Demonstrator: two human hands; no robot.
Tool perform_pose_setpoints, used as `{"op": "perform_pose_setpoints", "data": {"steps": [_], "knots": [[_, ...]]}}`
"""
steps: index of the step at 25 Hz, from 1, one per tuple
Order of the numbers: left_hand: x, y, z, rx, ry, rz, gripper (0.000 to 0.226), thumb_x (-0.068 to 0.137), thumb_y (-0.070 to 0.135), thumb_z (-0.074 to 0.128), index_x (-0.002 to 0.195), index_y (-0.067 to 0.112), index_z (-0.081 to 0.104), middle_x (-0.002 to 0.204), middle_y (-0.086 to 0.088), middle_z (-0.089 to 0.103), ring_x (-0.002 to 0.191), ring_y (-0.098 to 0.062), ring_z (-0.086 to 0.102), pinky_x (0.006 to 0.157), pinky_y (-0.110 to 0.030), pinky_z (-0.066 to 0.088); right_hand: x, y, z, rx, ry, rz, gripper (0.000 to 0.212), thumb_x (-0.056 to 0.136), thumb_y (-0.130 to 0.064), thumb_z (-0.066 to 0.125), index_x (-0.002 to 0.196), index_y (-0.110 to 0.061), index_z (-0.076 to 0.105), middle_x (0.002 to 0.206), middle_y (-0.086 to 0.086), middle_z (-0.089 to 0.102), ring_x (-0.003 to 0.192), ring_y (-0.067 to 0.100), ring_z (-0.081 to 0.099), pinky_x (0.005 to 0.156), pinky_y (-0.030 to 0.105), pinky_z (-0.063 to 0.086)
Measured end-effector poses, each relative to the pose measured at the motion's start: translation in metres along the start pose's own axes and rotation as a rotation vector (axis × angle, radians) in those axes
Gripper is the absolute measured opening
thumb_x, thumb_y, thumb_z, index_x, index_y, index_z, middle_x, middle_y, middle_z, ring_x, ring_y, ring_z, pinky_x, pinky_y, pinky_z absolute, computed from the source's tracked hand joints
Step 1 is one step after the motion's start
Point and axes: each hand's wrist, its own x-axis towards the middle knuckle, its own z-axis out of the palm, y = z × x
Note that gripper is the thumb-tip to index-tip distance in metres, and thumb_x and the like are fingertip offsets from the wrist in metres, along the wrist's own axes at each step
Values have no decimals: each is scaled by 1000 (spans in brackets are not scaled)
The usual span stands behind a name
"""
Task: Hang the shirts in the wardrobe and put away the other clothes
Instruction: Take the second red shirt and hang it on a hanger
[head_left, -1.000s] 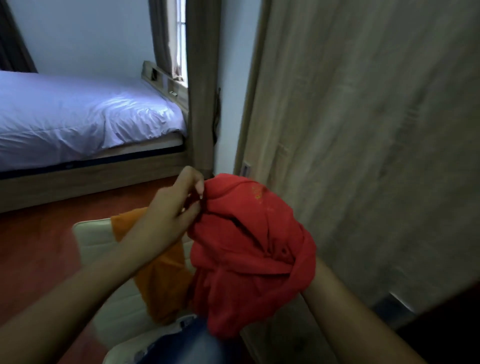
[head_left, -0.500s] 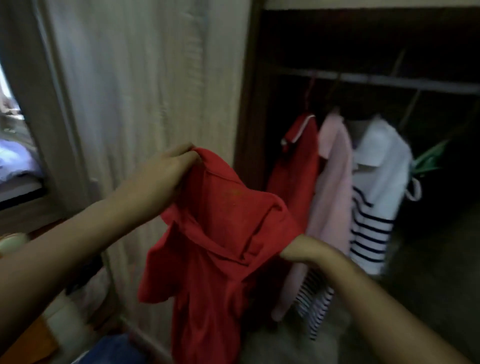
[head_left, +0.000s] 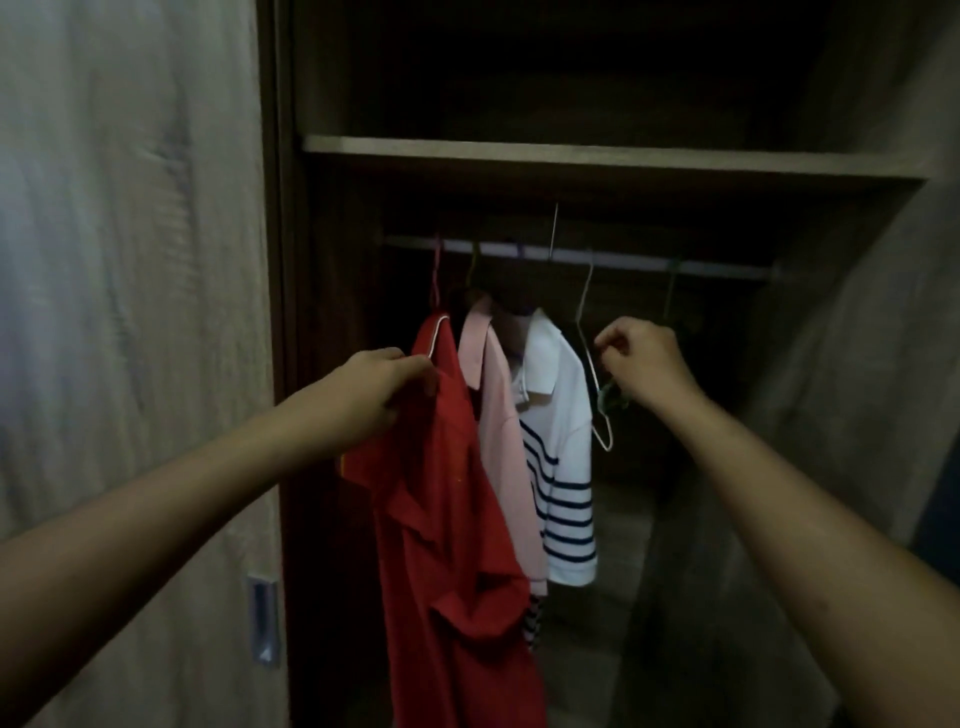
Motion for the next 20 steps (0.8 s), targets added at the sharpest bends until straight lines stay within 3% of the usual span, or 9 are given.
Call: {"op": "perform_pose_setpoints", "data": {"steps": [4,7,9,12,14,18,20], "knots": [[21,9,0,-40,95,116,40,74,-11,52,94,17,74,102,-4,67,98,-20,63,90,-36,50,28,-4,29,-199,-143,95,32,90,-6,49,121,-8,52,121,17,56,105,32,58,82,38,50],[25,8,4,-26,76,134,39,77,-12,51,96,12,75,106,-5,69,103,-18,62,94,-27,47,36,7,46,-321,-269,199,51,90,-5,49,137,-3,31,133,26,46,119,40,51,94,41,45],[24,5,7,-4,29,146,40,76,-12,51,99,12,74,109,-6,68,106,-19,62,95,-27,46,38,20,54,-272,-254,310,54,89,-3,52,138,-1,30,136,26,45,122,40,49,96,42,44],[17,-2,12,28,-23,191,42,74,-13,49,99,12,72,108,-7,66,104,-22,62,94,-32,48,38,37,63,-92,-72,350,29,90,-1,48,118,1,56,124,25,57,114,39,55,91,38,46],[13,-5,15,48,-49,196,42,78,-11,44,100,15,69,109,-6,62,99,-20,61,89,-34,50,38,40,65,86,83,321,25,92,-3,44,103,0,66,113,23,64,106,36,59,86,34,46],[7,-4,18,111,-155,177,23,88,4,50,85,23,62,105,-1,53,91,-16,57,79,-32,53,5,43,69,410,263,226,17,93,-9,46,94,-6,63,81,7,60,74,20,55,57,17,37],[7,-6,23,144,-207,155,21,85,6,57,75,23,62,104,2,52,90,-15,57,75,-28,53,-25,56,78,489,247,177,8,93,-12,50,94,-7,57,68,-1,52,60,13,49,44,12,36]]}}
